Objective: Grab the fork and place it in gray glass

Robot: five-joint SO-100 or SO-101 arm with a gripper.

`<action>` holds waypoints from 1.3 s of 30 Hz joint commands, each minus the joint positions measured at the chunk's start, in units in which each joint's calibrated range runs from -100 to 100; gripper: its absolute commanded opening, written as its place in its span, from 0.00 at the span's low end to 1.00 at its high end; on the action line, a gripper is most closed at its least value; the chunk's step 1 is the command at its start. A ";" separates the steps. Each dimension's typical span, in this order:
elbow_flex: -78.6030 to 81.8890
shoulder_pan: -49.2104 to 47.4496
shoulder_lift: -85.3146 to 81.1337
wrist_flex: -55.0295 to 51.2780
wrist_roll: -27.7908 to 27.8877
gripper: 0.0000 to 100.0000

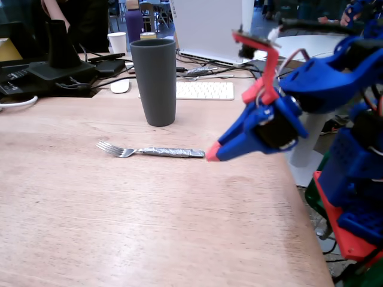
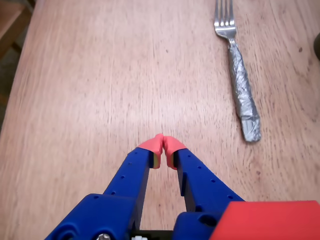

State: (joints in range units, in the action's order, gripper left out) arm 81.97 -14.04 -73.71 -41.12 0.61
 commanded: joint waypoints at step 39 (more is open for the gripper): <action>-81.26 23.52 65.74 -24.81 15.97 0.00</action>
State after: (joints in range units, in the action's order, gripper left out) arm 3.61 17.71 -8.43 -66.46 16.39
